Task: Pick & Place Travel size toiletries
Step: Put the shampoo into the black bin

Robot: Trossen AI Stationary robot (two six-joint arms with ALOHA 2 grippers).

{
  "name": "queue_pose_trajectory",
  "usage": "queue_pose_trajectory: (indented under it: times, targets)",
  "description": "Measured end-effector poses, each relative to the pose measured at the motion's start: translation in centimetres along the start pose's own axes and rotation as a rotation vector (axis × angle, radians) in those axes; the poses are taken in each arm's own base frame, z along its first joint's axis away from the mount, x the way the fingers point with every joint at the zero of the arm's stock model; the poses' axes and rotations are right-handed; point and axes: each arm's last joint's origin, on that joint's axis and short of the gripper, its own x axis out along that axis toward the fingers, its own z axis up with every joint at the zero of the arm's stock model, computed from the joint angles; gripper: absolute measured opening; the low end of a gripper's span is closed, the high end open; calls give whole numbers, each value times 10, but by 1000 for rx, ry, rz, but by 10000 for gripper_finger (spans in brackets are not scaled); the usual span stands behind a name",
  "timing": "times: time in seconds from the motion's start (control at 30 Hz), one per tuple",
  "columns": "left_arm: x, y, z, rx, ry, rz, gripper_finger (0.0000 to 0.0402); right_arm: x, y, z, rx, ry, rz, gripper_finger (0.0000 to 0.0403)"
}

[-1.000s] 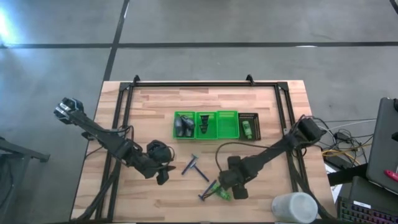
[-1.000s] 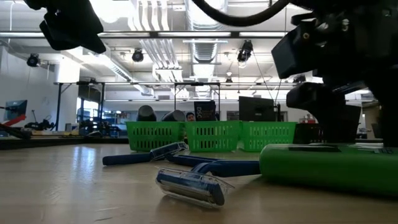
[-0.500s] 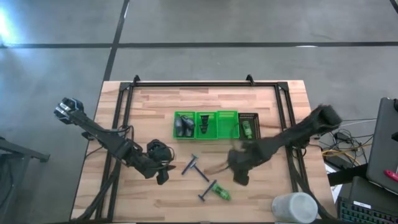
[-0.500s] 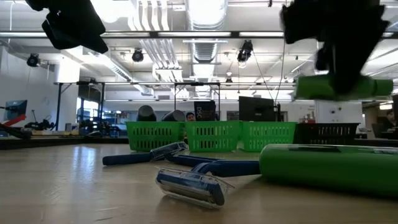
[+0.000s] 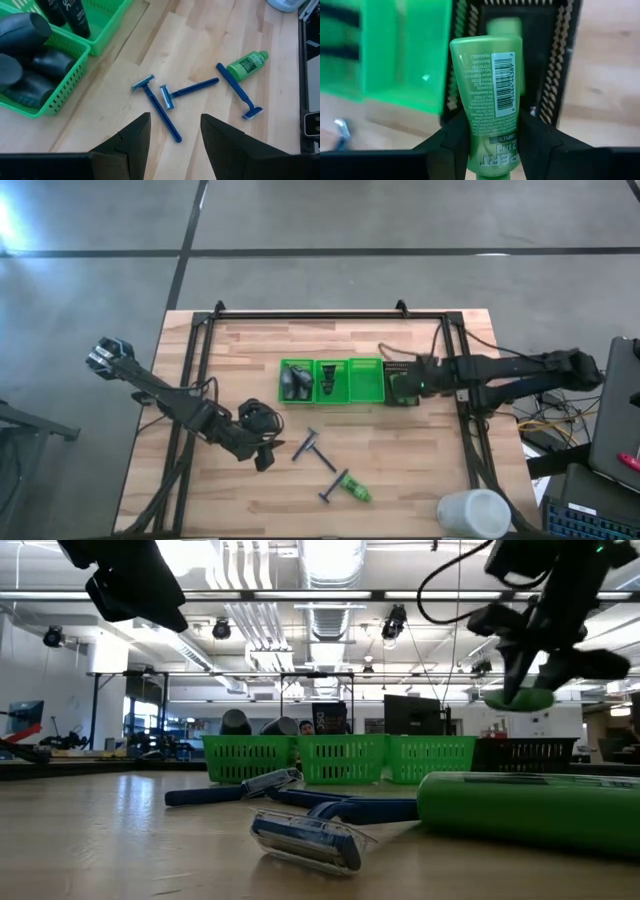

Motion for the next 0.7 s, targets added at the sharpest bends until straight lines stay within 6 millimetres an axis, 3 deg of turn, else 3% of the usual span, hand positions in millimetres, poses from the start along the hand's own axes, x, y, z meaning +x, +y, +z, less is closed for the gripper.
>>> queue_pose_trajectory:
  times: [0.17,0.43,0.6,0.7]
  targets:
    - [0,1,-1,7,14,10,179,13,-5,24,28,1,-29,150]
    - [2,5,0,4,18,27,179,31,0,33,-36,88,-119,240]
    - [2,5,1,0,17,29,179,8,22,34,-140,-14,-49,290]
    - [2,5,1,16,17,29,179,-16,46,23,-324,-19,74,311]
